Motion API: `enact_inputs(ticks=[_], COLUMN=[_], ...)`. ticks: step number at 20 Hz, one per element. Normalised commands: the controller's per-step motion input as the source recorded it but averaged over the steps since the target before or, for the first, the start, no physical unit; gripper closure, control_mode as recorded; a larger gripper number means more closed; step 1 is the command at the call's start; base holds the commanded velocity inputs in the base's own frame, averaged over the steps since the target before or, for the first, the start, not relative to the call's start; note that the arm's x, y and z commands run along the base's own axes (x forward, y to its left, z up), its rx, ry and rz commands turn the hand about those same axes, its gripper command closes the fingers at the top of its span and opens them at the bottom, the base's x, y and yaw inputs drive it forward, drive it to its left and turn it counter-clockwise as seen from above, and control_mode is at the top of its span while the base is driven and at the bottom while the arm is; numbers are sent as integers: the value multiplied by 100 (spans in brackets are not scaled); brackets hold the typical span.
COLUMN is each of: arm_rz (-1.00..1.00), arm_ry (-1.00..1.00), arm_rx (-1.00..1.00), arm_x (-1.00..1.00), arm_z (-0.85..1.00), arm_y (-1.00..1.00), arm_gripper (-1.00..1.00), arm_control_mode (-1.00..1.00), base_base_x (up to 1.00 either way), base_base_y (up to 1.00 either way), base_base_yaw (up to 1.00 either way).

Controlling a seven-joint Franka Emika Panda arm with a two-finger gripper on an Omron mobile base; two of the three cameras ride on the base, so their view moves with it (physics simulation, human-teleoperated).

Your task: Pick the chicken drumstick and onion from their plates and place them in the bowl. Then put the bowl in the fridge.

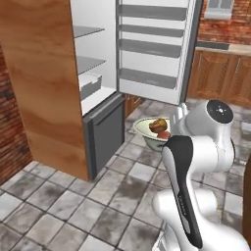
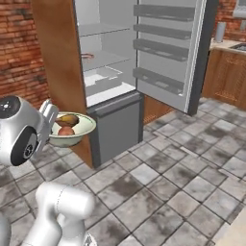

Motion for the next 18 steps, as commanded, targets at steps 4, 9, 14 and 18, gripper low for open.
enact_inputs(ticks=[4, 9, 14, 18], arm_rz=[0, 0, 0, 0], arm_ry=[0, 0, 0, 0], arm_rx=[0, 0, 0, 0], arm_x=[0, 0, 0, 0], arm_z=[0, 0, 0, 0], arm_y=[0, 0, 0, 0], arm_gripper=[100, 100, 100, 100], arm_control_mode=[100, 100, 100, 100], base_base_x=[94, 94, 93, 88], base_base_y=[0, 0, -1, -5], base_base_yaw=[1, 6, 14, 23])
